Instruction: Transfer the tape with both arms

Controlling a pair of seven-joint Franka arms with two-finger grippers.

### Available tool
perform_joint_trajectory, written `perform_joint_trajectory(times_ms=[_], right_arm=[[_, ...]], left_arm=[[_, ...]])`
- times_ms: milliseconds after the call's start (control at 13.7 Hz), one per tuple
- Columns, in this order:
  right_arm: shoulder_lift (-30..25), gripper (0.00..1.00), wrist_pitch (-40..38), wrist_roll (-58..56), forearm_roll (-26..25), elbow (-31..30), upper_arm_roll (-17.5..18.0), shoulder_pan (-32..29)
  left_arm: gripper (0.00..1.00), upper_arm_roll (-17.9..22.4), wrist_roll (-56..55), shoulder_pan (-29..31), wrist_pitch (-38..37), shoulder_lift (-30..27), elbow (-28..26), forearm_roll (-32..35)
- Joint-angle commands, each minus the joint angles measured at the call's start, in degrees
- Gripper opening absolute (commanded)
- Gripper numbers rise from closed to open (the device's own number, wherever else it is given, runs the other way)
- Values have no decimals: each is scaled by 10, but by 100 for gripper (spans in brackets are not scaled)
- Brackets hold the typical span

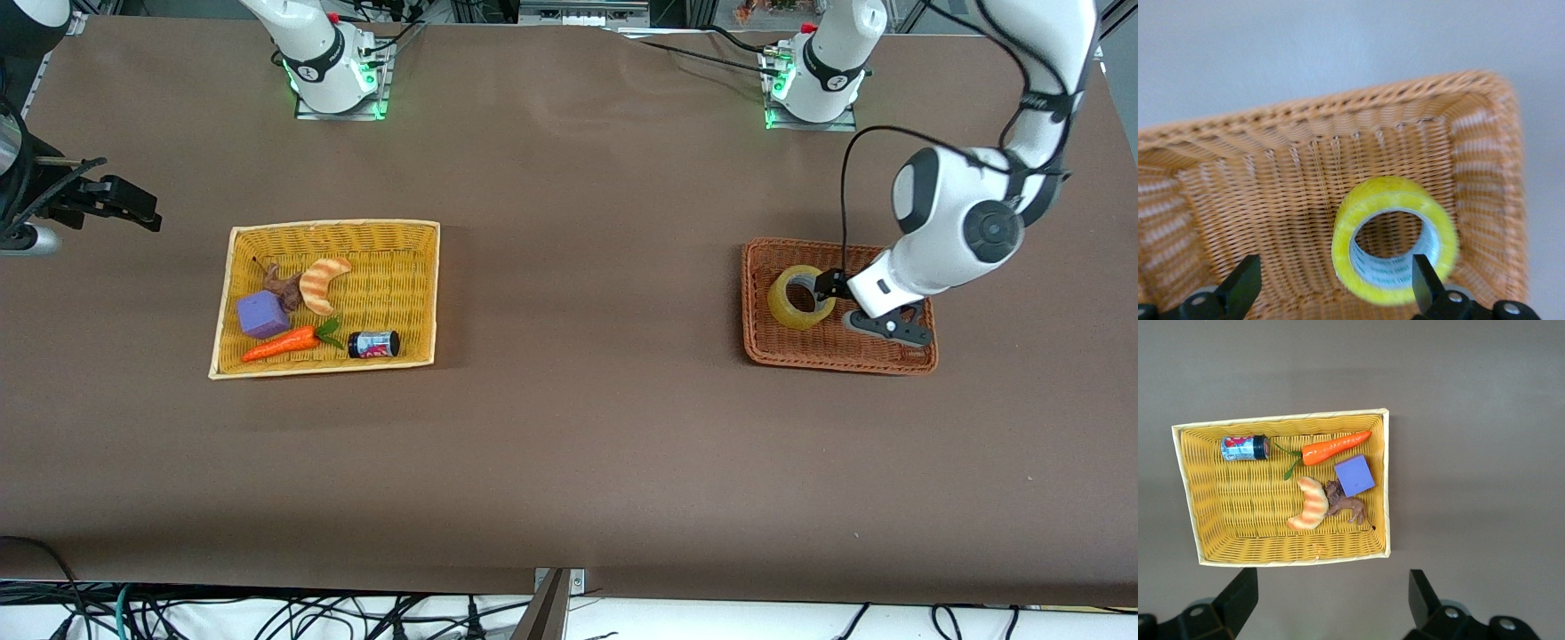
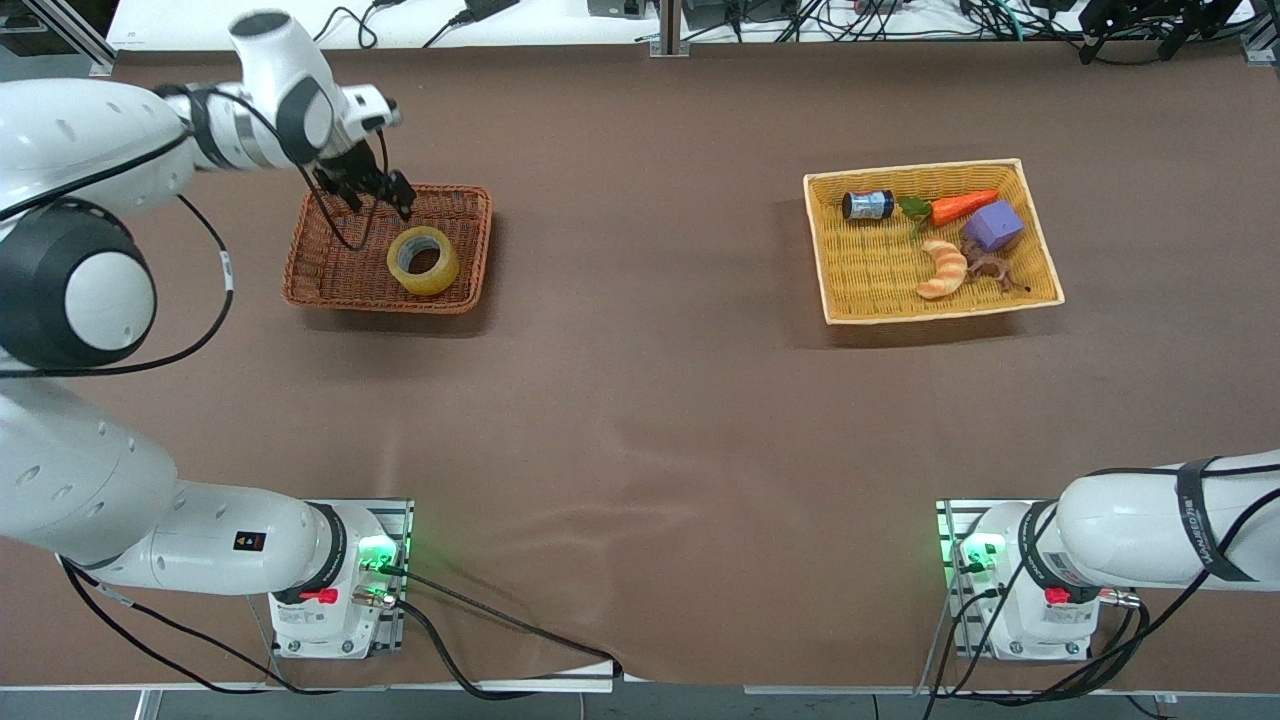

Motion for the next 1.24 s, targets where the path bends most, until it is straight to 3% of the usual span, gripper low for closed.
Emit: perform_joint_trajectory(times_ms=[0,219,438,1167], right_arm=[[1,100,-8,-2,-1,8,0,1],[2,100,-8,-2,-1,8,0,0],[3,100,-8,-3,0,8,0,0],[3,100,-8,-2,0,8,0,0]], left_arm=[[100,-8,3,4,-157,-15,136,25],[100,-9,3,1,-260,-19,259,50],[100,-12,-3,-3,-346,-20,344,52],[100,-1,-48,-26,-375,-37,354,60]])
